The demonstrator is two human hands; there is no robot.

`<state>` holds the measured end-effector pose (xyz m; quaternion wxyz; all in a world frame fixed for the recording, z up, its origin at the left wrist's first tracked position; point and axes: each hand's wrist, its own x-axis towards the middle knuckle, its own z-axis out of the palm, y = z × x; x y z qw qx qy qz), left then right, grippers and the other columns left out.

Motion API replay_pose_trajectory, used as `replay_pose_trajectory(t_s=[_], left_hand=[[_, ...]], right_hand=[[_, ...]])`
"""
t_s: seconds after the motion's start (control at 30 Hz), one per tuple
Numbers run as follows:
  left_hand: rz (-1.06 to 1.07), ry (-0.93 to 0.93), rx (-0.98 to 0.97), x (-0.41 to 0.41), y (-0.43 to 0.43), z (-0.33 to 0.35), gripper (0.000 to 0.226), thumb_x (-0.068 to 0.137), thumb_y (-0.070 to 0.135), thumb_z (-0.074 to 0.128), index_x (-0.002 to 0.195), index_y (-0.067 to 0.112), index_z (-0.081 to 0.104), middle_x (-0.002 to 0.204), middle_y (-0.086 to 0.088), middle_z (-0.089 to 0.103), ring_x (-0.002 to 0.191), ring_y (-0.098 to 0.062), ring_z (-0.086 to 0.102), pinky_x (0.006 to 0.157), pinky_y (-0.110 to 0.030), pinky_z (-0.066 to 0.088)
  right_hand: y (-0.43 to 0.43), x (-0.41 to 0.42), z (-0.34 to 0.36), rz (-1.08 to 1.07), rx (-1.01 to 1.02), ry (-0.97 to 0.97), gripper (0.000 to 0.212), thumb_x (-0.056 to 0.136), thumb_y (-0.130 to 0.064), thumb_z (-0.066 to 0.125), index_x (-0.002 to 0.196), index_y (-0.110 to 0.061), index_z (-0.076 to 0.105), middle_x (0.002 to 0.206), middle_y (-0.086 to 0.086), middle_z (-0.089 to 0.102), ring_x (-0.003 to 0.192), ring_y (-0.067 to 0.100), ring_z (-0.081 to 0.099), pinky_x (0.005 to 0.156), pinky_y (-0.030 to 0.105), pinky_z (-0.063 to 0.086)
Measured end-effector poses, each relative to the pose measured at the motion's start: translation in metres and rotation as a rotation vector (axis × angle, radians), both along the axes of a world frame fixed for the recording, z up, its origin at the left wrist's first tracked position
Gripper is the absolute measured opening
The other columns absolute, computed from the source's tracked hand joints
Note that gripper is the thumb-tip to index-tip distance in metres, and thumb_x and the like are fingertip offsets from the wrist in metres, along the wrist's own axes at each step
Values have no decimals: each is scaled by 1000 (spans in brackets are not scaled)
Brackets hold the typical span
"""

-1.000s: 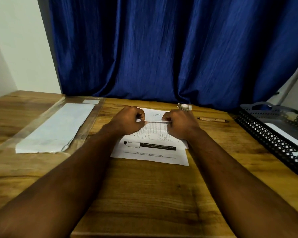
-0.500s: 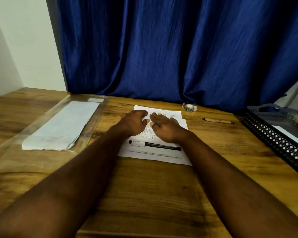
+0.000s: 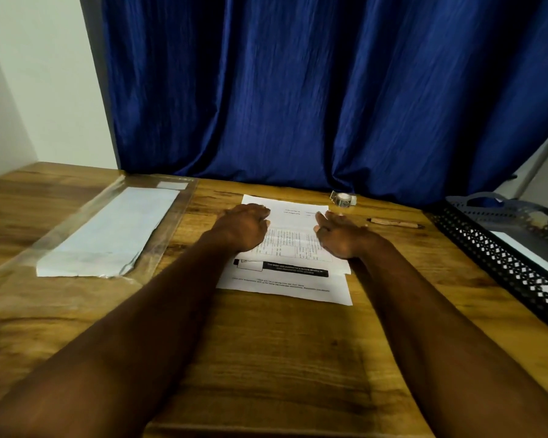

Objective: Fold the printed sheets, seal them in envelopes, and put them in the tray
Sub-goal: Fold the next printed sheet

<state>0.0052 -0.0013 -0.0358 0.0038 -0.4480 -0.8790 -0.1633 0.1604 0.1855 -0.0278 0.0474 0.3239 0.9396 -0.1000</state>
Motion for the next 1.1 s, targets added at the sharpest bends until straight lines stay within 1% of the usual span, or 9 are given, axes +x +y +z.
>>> replay_pose_trajectory(t_s=[0.13,0.3,0.5,0.6,0.7,0.83,0.9,1.0,1.1], left_hand=[[-41,75,-7,-2,-2,2,50,111,39,39,160,33,37,161,-2,37,149,-27,31,121,-61,24],[-90,18,-35,-11,-6,4,51,110,48,39,160,40,35,155,-2,35,151,-25,20,121,-58,9],[-88,-1,-32,-15,-6,8,65,102,62,50,159,36,37,163,0,29,155,-25,18,124,-63,6],[-113,-31,16,-25,-6,6,70,94,68,59,156,40,42,164,3,34,154,-26,23,124,-64,16],[-132,-19,49,-27,-7,7,74,88,69,67,153,39,47,162,4,41,150,-25,28,123,-62,22],[-158,10,144,-19,-9,15,64,84,58,78,140,35,58,145,3,52,141,-23,36,119,-53,24],[-156,83,219,-14,-9,18,53,81,52,83,128,36,62,132,7,54,135,-20,39,115,-53,22],[-130,189,336,-7,-8,20,30,85,34,81,110,38,65,119,14,54,124,-13,40,103,-45,20],[-131,229,443,-8,-6,22,26,86,10,72,94,34,67,106,17,61,111,-11,48,100,-42,26]], right_hand=[[-10,4,-1,5,112,113,62,113,-53,24,170,-31,15,179,-3,11,165,27,8,129,66,-2],[1,8,0,61,54,196,69,108,-64,37,169,-37,21,178,0,15,163,31,11,128,66,5],[4,11,5,71,38,239,69,103,-67,49,164,-39,34,177,2,19,164,27,10,127,62,5],[1,11,5,105,74,406,63,98,-61,64,154,-36,50,167,2,40,157,27,28,124,55,16],[4,8,-1,138,85,511,54,90,-61,72,137,-36,63,144,-5,59,141,21,46,116,49,25],[4,7,-2,159,78,653,42,78,-69,71,107,-40,66,112,-13,64,113,17,59,103,53,45],[3,6,-1,136,95,701,37,79,-62,78,103,-37,65,107,-14,64,108,16,59,98,46,44],[0,6,-1,87,144,748,32,79,-59,77,100,-38,64,103,-18,66,105,12,59,101,52,46],[0,8,1,71,160,766,16,88,-31,79,84,-32,63,88,-16,69,97,11,61,100,47,33]])
